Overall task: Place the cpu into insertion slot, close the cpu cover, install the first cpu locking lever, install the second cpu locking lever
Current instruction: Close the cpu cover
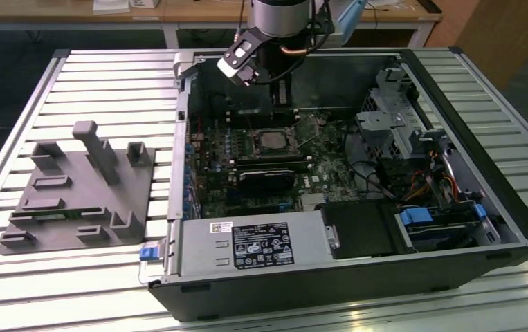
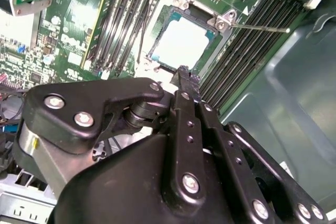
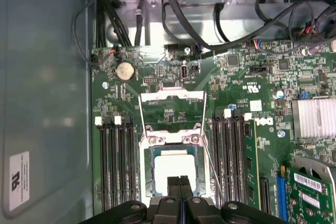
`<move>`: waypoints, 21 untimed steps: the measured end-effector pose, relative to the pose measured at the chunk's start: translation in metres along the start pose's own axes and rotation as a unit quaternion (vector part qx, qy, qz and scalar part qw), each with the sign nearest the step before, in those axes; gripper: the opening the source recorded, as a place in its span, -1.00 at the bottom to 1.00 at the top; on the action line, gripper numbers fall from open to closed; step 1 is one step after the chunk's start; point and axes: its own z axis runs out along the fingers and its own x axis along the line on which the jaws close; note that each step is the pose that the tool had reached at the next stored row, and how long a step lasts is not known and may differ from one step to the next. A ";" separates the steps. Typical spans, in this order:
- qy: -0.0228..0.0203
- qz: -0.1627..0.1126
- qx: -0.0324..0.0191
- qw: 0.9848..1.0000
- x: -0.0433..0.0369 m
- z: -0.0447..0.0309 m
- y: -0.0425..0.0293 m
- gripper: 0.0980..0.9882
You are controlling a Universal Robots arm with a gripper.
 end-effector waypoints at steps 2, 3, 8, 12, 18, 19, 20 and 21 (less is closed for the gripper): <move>0.000 0.000 0.000 1.000 0.0002 0.0003 0.0033 -0.98; 0.000 0.000 0.000 1.000 0.0003 0.0004 0.0052 -0.98; 0.000 0.000 0.000 1.000 0.0011 0.0013 0.0162 -0.98; 0.000 0.000 0.000 1.000 0.0017 0.0021 0.0272 -0.98; 0.000 0.000 0.000 1.000 0.0040 0.0044 0.0591 -0.98; 0.000 0.000 0.000 1.000 0.0044 0.0047 0.0625 -0.98; 0.000 0.000 0.000 1.000 0.0046 0.0049 0.0648 -0.98; 0.000 0.000 0.000 1.000 0.0049 0.0051 0.0676 -0.98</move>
